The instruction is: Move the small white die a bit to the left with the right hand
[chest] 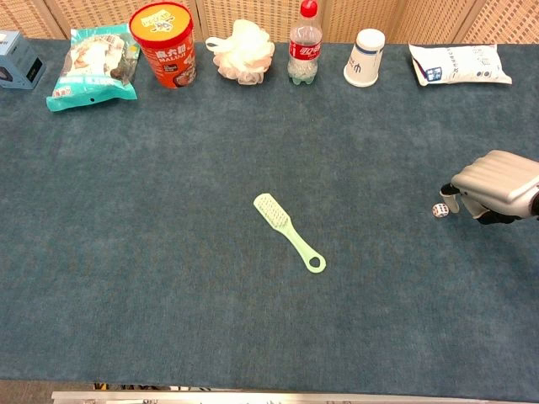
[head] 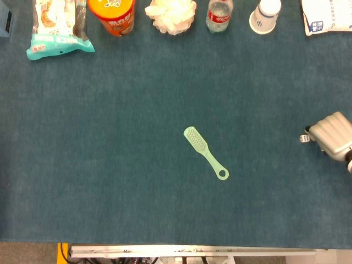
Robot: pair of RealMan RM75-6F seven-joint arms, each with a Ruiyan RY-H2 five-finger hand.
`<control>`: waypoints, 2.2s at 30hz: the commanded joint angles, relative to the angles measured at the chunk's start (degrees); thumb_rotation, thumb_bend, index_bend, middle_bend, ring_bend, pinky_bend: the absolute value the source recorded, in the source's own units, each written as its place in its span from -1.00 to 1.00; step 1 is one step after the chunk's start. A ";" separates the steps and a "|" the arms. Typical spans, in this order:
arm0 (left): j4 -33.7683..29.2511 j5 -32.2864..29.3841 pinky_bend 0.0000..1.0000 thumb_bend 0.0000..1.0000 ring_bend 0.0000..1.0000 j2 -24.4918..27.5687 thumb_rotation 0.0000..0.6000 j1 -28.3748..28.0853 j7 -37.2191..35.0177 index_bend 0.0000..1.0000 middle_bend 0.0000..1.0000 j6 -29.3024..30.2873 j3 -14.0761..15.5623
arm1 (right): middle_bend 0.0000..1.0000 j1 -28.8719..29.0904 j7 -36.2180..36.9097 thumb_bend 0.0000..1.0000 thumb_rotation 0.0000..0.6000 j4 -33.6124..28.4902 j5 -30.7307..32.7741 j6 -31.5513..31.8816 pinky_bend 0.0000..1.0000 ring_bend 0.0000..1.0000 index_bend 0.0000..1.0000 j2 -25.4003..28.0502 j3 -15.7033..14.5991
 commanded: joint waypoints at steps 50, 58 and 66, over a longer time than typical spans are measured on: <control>-2.77 1.94 -0.31 -1.00 -0.47 2.19 1.00 2.65 -1.54 -0.28 -0.30 4.88 -0.18 | 0.89 0.78 1.42 0.95 1.00 -2.87 -3.82 2.12 0.87 0.85 -0.07 0.69 -0.58; -2.74 1.61 -0.31 -1.00 -0.47 2.09 1.00 2.70 -1.22 -0.28 -0.30 4.85 -0.41 | 0.89 0.65 0.76 0.95 1.00 -2.02 -2.89 2.15 0.87 0.85 -0.08 0.40 -0.62; -2.71 1.52 -0.31 -1.00 -0.47 2.11 1.00 2.93 -0.84 -0.28 -0.30 5.24 -0.57 | 0.89 0.73 0.24 0.95 1.00 -0.68 -2.58 2.03 0.87 0.85 -0.08 -1.07 -0.44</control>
